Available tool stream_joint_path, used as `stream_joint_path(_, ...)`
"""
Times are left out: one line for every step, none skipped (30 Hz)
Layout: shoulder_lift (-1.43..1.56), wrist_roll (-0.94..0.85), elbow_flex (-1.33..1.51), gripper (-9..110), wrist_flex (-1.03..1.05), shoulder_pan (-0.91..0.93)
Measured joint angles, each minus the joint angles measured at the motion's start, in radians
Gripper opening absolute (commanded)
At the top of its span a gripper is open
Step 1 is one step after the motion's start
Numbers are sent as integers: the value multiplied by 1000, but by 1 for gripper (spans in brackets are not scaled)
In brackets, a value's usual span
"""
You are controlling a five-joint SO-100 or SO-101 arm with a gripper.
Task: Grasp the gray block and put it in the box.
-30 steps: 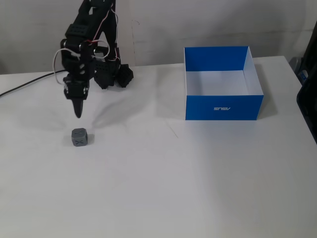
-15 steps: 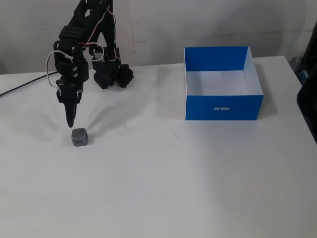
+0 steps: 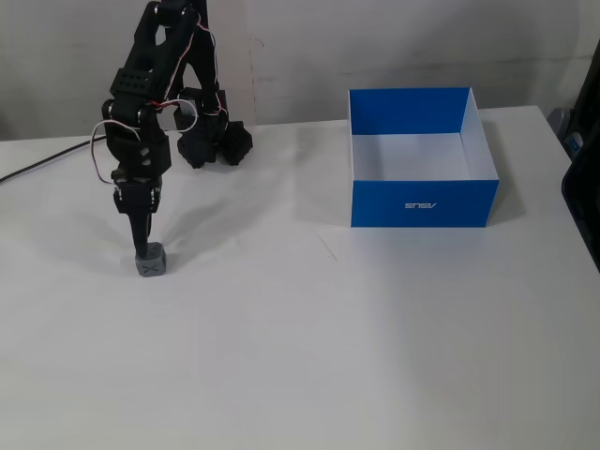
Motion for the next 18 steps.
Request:
stream_joint_path(-5, 0, -8, 25, 0, 0)
stream_joint_path(-6, 0, -14, 25, 0, 0)
stream_joint_path(-8, 0, -20, 25, 0, 0)
stream_joint_path(-8, 0, -25, 25, 0, 0)
stream_joint_path(-8, 0, -29, 25, 0, 0)
stream_joint_path(-8, 0, -31, 25, 0, 0)
stream_joint_path(-8, 0, -32, 25, 0, 0)
stream_joint_path(-8, 0, -32, 25, 0, 0)
stream_joint_path(-9, 0, -32, 25, 0, 0)
stream_joint_path(-14, 0, -32, 25, 0, 0)
stream_joint_path(-21, 3, -32, 26, 0, 6)
stream_joint_path(-29, 3, -32, 27, 0, 14)
stream_joint_path(-34, 2, -32, 28, 0, 20)
stream_joint_path(-38, 2, -32, 29, 0, 28)
stream_joint_path(-43, 2, -32, 29, 0, 31)
stream_joint_path(-46, 8, -32, 29, 0, 31)
stream_joint_path(-48, 12, -32, 29, 0, 31)
stream_joint_path(-48, 15, -32, 28, 0, 29)
